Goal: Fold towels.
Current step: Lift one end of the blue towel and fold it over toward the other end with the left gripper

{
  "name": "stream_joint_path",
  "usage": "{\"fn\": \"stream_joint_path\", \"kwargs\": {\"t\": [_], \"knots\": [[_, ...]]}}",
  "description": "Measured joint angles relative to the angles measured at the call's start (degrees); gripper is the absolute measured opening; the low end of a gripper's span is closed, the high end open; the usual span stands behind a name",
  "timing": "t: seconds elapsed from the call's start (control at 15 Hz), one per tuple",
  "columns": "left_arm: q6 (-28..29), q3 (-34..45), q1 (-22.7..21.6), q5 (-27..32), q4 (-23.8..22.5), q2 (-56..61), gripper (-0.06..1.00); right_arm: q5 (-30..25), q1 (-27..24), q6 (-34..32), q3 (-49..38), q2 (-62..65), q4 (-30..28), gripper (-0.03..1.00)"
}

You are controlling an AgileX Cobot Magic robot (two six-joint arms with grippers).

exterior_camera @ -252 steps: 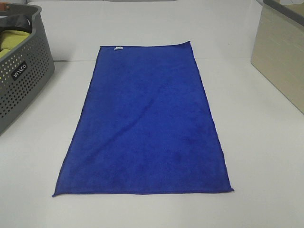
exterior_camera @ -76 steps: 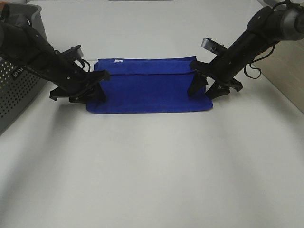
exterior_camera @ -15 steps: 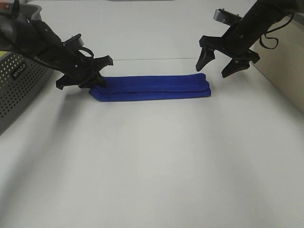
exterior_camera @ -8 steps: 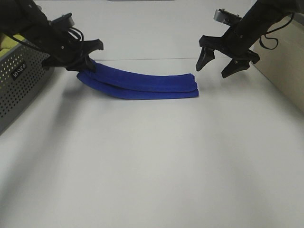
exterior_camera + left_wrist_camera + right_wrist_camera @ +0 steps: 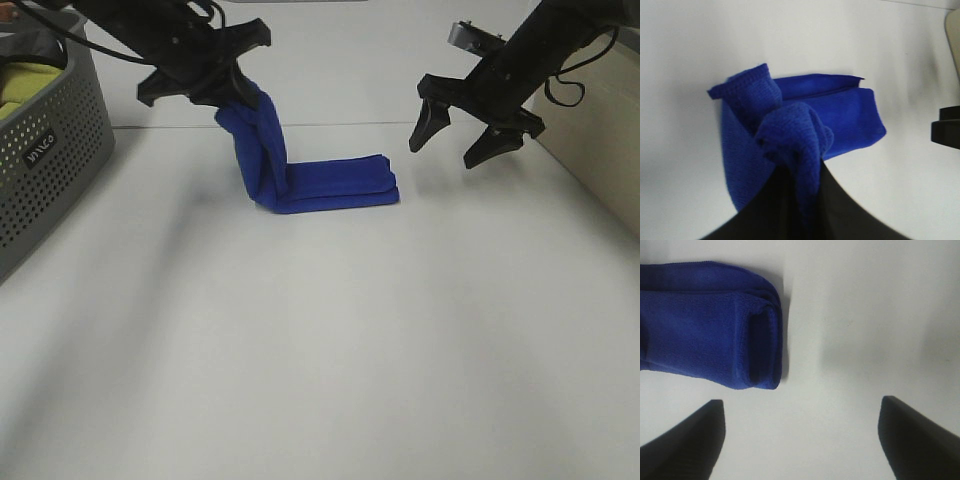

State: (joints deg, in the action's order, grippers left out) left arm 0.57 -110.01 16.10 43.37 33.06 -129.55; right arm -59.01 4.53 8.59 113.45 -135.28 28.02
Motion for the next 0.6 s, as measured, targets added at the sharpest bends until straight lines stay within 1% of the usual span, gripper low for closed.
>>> {"fn": "stream_joint_path", "kwargs": {"t": [0.2,0.33,0.4,0.47,0.53,0.6], "knots": [[0.17,-2.35,3.32,-3.84,7.16,-4.81,0.08,-1.6,0.0,0.0,0.0,0.0,0.06,0.79],[0.17,-4.01,4.58,-6.47,11.06,-7.91,0.08,-3.04,0.0,0.0,0.0,0.0,0.06,0.79],[0.29,-4.93,4.98,-7.28,12.89,-9.22,0.09,-3.84,0.0,0.0,0.0,0.0,0.06,0.79],[0.34,-5.67,5.33,-7.73,14.5,-10.37,0.15,-4.35,0.0,-0.06,0.0,0.0,0.06,0.79],[0.34,-6.02,5.67,-8.37,16.04,-11.0,0.24,-4.93,0.0,-0.06,0.0,0.0,0.06,0.79],[0.17,-6.02,6.3,-9.34,17.25,-11.17,0.38,-5.39,0.0,-0.06,0.0,0.0,0.06,0.79]]}}
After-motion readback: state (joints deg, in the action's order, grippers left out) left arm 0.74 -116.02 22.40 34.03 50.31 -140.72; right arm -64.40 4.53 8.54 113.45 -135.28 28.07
